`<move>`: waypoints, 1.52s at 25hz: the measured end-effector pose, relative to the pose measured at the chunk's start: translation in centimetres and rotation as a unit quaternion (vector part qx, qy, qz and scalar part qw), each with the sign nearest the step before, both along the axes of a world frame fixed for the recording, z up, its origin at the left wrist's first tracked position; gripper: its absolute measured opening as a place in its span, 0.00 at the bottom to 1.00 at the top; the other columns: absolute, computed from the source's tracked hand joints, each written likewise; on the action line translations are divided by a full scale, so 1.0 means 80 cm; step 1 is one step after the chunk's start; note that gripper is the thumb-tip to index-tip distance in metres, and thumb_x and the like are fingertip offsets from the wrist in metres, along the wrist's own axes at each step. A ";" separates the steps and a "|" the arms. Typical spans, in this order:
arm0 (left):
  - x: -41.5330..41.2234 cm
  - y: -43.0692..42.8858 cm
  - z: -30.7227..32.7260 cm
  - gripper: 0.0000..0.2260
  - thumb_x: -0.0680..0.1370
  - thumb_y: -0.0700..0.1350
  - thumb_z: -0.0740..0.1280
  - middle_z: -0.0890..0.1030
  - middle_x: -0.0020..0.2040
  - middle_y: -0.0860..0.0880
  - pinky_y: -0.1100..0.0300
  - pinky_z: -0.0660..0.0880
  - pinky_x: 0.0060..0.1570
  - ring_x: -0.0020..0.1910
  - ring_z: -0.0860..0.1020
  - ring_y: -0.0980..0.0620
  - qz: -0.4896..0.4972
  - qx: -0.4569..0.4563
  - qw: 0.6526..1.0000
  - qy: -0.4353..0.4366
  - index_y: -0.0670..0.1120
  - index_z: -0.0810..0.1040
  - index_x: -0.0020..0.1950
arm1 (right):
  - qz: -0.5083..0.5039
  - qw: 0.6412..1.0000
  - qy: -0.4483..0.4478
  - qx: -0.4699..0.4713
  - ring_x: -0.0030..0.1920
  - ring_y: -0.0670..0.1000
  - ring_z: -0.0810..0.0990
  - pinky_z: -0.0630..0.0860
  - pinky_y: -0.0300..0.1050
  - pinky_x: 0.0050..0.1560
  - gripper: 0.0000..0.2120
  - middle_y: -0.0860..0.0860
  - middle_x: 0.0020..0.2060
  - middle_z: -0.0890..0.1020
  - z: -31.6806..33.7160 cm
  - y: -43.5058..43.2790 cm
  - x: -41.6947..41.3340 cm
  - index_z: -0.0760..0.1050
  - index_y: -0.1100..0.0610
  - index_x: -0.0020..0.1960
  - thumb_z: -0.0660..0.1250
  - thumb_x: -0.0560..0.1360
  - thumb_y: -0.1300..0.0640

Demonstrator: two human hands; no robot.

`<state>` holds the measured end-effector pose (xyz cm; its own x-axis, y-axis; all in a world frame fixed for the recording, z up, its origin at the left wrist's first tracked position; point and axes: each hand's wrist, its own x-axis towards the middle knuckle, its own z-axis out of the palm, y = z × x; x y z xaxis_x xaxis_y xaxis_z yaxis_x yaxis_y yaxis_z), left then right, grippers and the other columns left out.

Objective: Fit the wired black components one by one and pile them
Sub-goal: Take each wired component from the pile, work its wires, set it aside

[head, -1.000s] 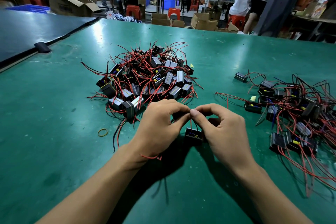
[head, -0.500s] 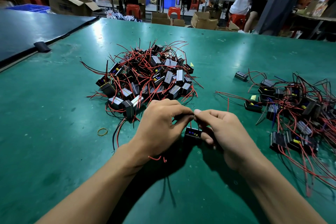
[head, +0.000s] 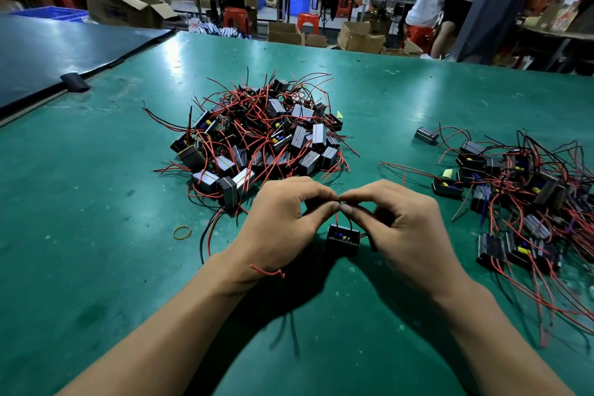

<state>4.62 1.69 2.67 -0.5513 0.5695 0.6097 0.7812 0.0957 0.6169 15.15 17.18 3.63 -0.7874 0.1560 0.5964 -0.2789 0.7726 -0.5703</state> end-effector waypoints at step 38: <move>-0.008 -0.001 -0.002 0.04 0.73 0.42 0.74 0.83 0.38 0.50 0.49 0.75 0.45 0.40 0.78 0.50 -0.052 -0.015 0.998 -0.023 0.43 0.86 0.45 | -0.003 0.986 -0.085 -0.146 0.25 0.42 0.68 0.63 0.31 0.30 0.06 0.37 0.26 0.77 -0.009 0.003 -0.002 0.82 0.49 0.46 0.75 0.74 0.58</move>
<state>3.94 1.63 2.54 -0.5155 0.6420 0.5676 0.7591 0.0348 0.6500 15.00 17.46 2.93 -0.8705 0.3066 0.3849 -0.1558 0.5702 -0.8066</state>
